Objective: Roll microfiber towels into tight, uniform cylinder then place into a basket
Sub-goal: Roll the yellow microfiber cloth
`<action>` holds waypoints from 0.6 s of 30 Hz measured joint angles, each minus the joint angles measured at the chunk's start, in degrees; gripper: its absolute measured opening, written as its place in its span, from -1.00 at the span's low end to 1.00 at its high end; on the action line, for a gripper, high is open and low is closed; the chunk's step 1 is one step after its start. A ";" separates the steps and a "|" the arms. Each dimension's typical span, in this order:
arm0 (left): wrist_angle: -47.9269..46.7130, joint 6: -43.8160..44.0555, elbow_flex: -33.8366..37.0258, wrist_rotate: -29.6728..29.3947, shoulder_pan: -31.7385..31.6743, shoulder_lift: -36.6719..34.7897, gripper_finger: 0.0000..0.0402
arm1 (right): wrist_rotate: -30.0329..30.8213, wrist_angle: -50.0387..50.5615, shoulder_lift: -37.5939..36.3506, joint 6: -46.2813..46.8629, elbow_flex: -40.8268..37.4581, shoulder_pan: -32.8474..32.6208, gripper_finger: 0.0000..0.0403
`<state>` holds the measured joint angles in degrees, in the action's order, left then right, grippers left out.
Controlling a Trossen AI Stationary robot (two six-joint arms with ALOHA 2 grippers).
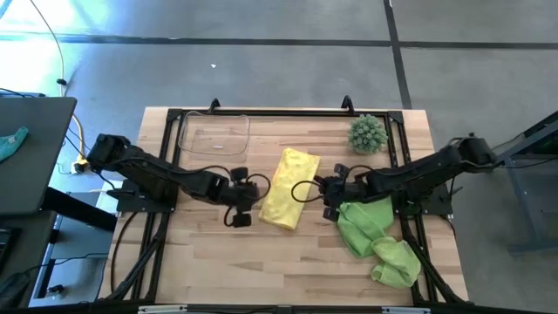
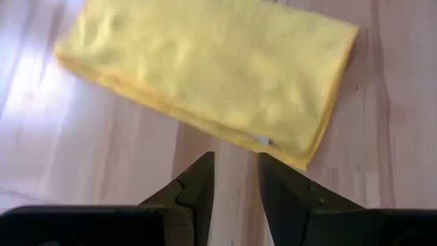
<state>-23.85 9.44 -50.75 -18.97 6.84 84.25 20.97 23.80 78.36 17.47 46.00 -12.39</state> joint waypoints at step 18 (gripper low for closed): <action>23.59 -5.40 1.89 2.57 2.23 12.03 -0.50 | 0.41 -29.25 21.74 -6.01 0.00 4.55 -0.36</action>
<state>-0.26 4.05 -48.86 -16.40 9.07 96.29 21.38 -5.44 100.10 11.47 46.00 -7.84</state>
